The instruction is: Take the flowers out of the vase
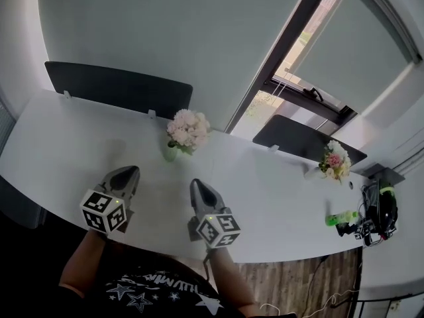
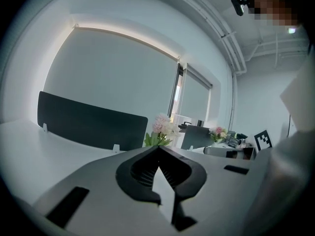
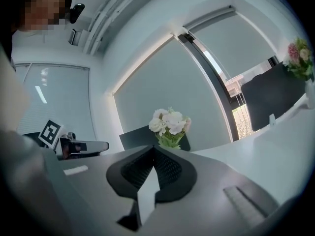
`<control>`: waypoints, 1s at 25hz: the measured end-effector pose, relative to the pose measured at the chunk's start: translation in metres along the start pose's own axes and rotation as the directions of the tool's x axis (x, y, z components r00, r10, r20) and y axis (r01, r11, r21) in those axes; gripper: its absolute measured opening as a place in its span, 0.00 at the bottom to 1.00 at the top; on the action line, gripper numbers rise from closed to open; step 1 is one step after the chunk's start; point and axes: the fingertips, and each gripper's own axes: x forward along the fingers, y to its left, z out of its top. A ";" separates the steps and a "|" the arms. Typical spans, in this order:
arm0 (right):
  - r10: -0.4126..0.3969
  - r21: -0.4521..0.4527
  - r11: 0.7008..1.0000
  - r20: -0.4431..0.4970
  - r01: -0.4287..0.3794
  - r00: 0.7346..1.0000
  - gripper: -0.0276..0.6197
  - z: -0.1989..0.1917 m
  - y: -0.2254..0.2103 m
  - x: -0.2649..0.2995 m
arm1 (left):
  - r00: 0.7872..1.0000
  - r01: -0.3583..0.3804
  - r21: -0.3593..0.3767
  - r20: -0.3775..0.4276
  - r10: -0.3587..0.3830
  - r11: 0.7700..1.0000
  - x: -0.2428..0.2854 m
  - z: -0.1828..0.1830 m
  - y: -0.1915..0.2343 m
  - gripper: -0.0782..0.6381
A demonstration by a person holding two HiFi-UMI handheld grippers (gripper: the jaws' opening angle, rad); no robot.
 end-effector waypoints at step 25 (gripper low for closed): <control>-0.099 0.020 0.994 -0.158 0.104 0.982 0.06 -0.047 -0.031 0.087 | 0.978 0.208 0.252 -0.062 -0.199 0.945 0.158 -0.089 0.035 0.58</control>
